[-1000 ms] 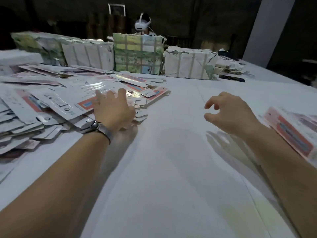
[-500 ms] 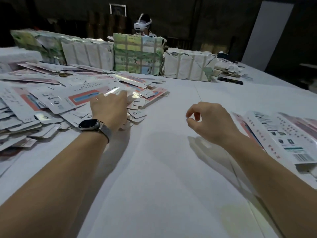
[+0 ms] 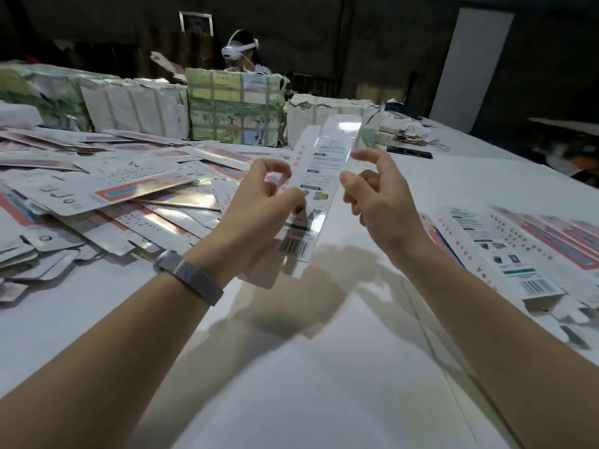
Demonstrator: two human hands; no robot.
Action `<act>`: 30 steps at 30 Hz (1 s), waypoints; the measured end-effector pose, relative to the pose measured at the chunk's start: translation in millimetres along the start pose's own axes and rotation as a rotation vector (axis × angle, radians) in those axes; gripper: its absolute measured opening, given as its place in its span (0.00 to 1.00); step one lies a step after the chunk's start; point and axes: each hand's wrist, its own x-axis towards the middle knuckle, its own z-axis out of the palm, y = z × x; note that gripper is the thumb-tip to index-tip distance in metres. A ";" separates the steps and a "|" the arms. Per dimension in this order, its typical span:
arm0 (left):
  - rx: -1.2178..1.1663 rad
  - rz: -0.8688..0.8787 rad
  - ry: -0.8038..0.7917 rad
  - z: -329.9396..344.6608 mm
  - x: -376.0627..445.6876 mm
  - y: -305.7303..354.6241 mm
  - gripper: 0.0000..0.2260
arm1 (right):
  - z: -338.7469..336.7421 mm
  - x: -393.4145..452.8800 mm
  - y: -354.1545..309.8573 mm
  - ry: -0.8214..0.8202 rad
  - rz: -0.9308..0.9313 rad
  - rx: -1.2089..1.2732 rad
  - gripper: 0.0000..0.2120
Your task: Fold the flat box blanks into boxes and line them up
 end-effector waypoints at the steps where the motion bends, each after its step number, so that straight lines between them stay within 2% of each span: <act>1: -0.022 -0.004 -0.019 1.6 -0.5 -2.6 0.15 | -0.5 0.3 -1.1 -0.014 0.035 0.080 0.15; 5: 0.168 0.007 -0.136 5.9 -4.6 -9.0 0.31 | -1.5 0.9 -5.6 -0.022 0.065 0.227 0.23; 7: 0.222 -0.010 -0.210 9.6 -7.6 -9.8 0.36 | -2.0 1.3 -6.7 -0.035 0.068 0.276 0.25; 11: 0.092 -0.124 -0.389 15.8 -14.8 -2.3 0.29 | 0.4 -0.2 -6.9 -0.113 0.064 0.297 0.22; 13: -0.117 -0.145 -0.499 15.6 -17.2 -2.0 0.26 | 1.3 0.6 -6.2 -0.078 0.049 0.180 0.21; 15: -0.202 -0.187 -0.547 13.2 -18.1 -2.1 0.24 | -1.9 2.9 -5.0 0.008 0.006 0.008 0.19; 18: -0.164 -0.205 -0.543 8.8 -14.0 -6.7 0.23 | -9.9 5.0 -4.9 0.061 -0.063 -0.160 0.17; 22: -0.071 -0.174 -0.526 4.2 -10.4 -9.5 0.28 | -9.8 4.2 -8.5 0.039 -0.112 -0.233 0.20; 24: -0.185 -0.217 -0.522 3.2 -10.8 -7.2 0.26 | -6.8 2.2 -9.7 0.029 -0.112 -0.216 0.18; 25: -0.259 -0.239 -0.491 2.9 -12.5 -2.5 0.24 | -4.7 1.0 -10.6 0.016 -0.104 -0.204 0.15; 27: -0.278 -0.226 -0.449 2.4 -13.0 3.4 0.13 | -0.1 -1.6 -12.0 -0.012 -0.081 -0.187 0.11; 28: -0.245 -0.211 -0.456 2.1 -12.2 4.3 0.16 | 1.3 -2.4 -13.0 -0.017 -0.070 -0.164 0.11; 30: -0.163 -0.207 -0.436 1.7 -12.8 5.5 0.28 | 1.8 -1.6 -14.4 -0.012 -0.054 -0.149 0.17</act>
